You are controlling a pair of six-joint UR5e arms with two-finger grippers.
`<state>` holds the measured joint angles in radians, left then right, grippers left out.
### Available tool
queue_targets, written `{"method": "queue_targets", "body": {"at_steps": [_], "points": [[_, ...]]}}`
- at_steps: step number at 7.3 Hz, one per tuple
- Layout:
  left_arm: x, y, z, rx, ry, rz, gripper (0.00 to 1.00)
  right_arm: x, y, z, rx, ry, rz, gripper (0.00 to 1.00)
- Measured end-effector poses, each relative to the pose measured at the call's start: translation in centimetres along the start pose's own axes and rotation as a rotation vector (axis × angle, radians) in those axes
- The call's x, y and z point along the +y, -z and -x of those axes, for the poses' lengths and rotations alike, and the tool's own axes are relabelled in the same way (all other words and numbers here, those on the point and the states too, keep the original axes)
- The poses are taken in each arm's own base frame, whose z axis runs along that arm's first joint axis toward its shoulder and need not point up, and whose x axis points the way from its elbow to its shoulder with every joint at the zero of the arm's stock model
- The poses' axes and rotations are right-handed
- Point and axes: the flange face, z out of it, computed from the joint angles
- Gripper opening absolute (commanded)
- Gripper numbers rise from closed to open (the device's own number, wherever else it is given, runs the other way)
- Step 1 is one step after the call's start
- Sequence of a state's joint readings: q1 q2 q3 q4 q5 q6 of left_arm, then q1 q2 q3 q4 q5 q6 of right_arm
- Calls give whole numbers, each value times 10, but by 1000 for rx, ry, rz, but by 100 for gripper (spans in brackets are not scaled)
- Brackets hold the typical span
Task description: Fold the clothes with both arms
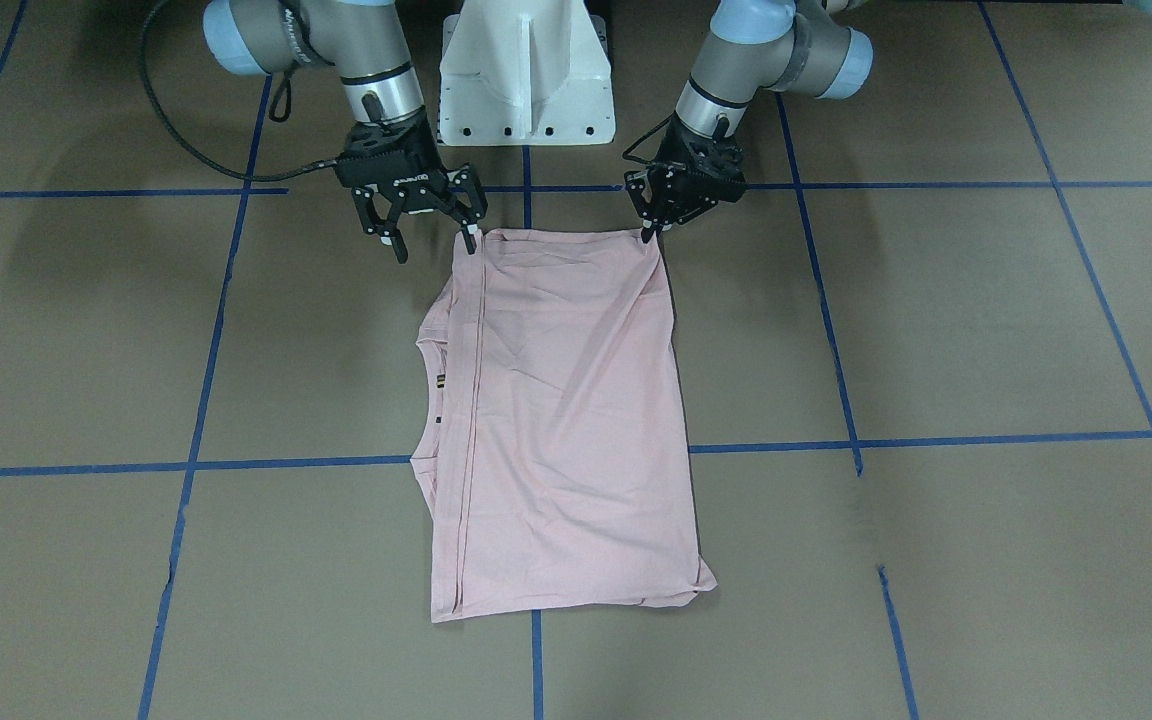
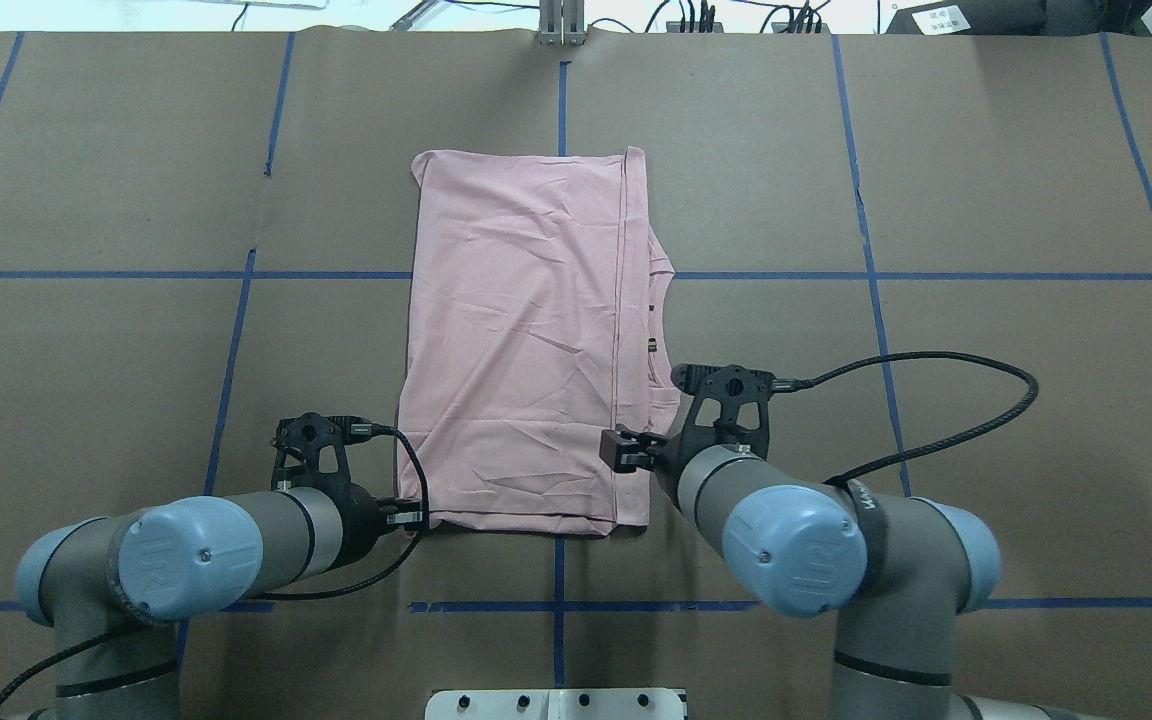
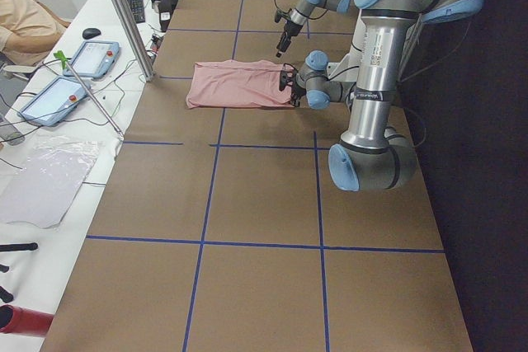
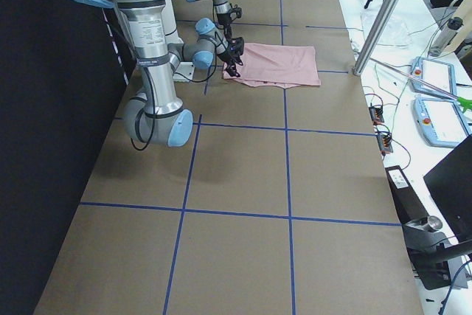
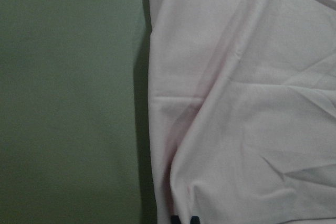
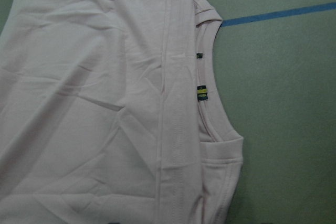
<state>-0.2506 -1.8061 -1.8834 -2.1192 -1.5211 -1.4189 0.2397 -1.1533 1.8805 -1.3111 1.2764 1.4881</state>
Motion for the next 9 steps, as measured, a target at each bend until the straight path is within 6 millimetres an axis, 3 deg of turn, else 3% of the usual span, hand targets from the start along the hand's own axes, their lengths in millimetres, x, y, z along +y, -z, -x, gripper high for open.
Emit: {"method": "queue_targets", "body": {"at_steps": [2,3,6,9], "points": [[1,0,-3,5,-1,1,0,7,-11,24,82,-48,50,86],[1,0,-4,6,-1,1,0,10,-10,35,126,-79,81,76],[2,-1,-3,4,-1,2,0,26,-26,52,210,-196,103,75],[2,-1,-3,3,-2,0,0,42,-36,56,233,-201,114,72]]}}
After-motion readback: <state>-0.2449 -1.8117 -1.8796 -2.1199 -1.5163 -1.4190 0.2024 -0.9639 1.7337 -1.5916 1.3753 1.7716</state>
